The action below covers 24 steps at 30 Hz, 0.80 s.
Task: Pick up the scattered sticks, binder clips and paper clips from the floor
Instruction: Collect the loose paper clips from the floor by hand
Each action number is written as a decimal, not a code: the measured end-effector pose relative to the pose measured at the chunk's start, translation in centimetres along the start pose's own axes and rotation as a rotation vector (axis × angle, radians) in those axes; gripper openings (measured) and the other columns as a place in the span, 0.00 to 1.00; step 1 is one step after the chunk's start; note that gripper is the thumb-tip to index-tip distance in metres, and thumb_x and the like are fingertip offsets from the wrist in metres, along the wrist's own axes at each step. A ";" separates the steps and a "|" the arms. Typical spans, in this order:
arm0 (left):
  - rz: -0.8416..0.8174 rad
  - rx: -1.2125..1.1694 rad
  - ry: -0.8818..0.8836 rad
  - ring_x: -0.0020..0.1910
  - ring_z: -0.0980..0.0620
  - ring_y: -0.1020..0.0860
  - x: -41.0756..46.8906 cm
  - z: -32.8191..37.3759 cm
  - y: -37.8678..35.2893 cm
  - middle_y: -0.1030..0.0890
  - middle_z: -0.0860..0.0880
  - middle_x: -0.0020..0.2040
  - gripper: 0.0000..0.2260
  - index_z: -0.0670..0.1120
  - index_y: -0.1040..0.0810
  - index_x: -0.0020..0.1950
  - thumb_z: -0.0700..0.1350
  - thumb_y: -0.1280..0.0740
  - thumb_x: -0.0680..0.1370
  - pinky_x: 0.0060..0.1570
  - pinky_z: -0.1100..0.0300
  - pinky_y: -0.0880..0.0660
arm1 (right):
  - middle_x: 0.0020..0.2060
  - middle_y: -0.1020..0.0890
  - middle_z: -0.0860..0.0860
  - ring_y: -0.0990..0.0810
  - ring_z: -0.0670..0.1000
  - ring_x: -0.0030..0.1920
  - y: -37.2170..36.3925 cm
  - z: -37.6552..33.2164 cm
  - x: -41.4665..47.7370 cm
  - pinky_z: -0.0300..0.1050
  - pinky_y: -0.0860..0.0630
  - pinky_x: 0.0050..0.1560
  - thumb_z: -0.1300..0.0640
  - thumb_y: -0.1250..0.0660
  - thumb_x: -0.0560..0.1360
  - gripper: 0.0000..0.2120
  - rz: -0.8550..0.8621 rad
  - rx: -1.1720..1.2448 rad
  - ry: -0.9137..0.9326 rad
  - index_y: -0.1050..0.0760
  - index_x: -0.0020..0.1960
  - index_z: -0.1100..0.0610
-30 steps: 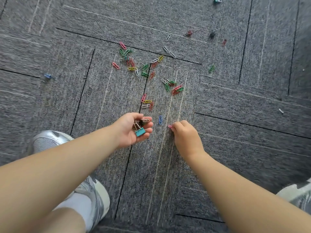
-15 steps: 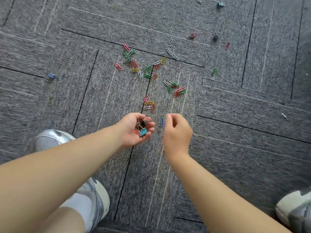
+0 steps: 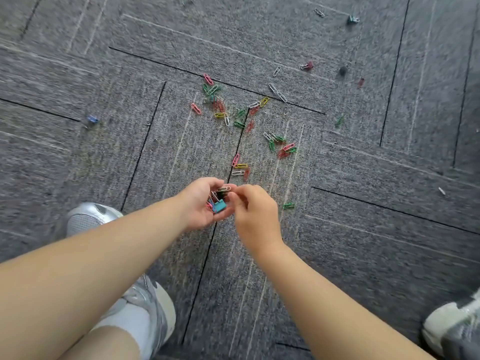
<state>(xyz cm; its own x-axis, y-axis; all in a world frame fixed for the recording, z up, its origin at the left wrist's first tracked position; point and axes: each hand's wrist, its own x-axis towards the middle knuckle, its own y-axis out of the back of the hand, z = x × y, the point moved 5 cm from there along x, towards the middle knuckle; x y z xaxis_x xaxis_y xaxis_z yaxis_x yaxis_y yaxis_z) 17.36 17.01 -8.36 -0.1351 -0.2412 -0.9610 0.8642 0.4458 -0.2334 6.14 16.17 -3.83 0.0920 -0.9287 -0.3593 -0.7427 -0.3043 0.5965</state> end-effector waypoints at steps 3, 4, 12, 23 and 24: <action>0.002 0.008 0.023 0.25 0.51 0.23 0.0 0.0 -0.2 0.21 0.46 0.29 0.13 0.43 0.25 0.37 0.44 0.42 0.79 0.22 0.65 0.26 | 0.49 0.29 0.51 0.28 0.51 0.50 2.9 3.7 1.3 0.47 0.29 0.52 0.55 0.35 0.77 0.07 0.193 -0.194 -0.187 0.25 0.53 0.57; 0.011 0.015 0.027 0.24 0.51 0.24 0.0 0.0 -0.1 0.22 0.46 0.28 0.13 0.43 0.26 0.36 0.44 0.42 0.79 0.21 0.66 0.27 | 0.52 0.31 0.52 0.29 0.52 0.52 3.3 5.1 1.7 0.49 0.28 0.54 0.54 0.34 0.76 0.09 0.163 -0.264 -0.277 0.27 0.55 0.56; 0.046 0.084 0.024 0.23 0.56 0.32 0.5 -0.3 0.6 0.31 0.52 0.25 0.13 0.48 0.31 0.34 0.45 0.41 0.79 0.17 0.67 0.36 | 0.51 0.32 0.54 0.29 0.49 0.40 4.2 7.6 2.1 0.47 0.29 0.39 0.70 0.39 0.76 0.06 0.040 -0.282 -0.411 0.31 0.46 0.60; -0.063 -0.006 -0.002 0.30 0.50 0.21 -0.2 0.3 0.4 0.20 0.43 0.36 0.10 0.42 0.25 0.42 0.44 0.40 0.80 0.29 0.61 0.21 | 0.45 0.23 0.52 0.24 0.48 0.44 1.1 -0.2 2.5 0.42 0.26 0.46 0.61 0.36 0.78 0.04 0.016 0.059 -0.032 0.22 0.48 0.59; -0.060 -0.002 -0.001 0.28 0.51 0.22 -0.2 0.4 0.7 0.21 0.45 0.34 0.11 0.43 0.25 0.39 0.44 0.40 0.80 0.28 0.62 0.21 | 0.50 0.24 0.52 0.25 0.49 0.50 1.3 -0.2 3.6 0.44 0.26 0.53 0.62 0.36 0.78 0.07 0.028 -0.025 0.002 0.22 0.54 0.59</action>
<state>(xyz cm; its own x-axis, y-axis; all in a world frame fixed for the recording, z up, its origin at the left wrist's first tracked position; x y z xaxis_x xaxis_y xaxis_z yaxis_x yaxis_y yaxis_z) 18.23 17.02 -8.29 -0.1857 -0.2683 -0.9453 0.8537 0.4323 -0.2904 5.65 12.38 -4.19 0.0728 -0.9374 -0.3406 -0.7283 -0.2833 0.6240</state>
